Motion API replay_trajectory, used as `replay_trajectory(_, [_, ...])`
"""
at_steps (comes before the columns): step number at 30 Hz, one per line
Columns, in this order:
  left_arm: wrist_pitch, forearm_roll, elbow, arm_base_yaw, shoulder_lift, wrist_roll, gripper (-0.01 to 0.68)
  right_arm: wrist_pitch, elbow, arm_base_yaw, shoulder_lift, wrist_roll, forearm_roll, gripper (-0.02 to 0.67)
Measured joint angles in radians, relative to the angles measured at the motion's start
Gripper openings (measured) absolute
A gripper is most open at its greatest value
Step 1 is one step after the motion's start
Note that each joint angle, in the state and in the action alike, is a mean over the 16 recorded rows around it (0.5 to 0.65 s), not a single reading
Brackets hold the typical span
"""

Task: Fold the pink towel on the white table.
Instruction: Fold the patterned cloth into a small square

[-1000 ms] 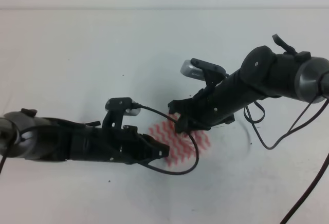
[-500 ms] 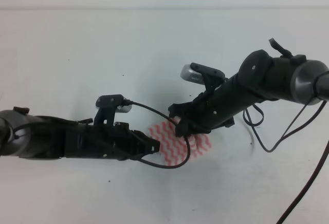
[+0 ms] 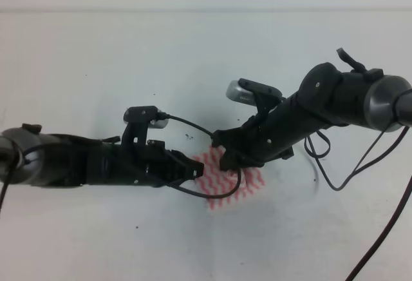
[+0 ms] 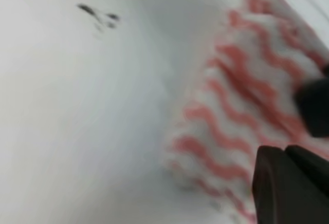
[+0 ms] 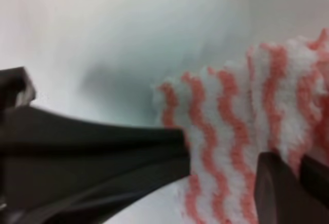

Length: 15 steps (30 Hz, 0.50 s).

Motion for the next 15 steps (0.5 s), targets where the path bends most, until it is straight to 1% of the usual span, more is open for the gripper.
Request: replay_trajectory(15, [-0.052, 0.0, -0.039, 0.0, 0.049, -0.007, 0.0, 0.024, -0.022, 0.001, -0.002, 0.0, 0.013, -0.016])
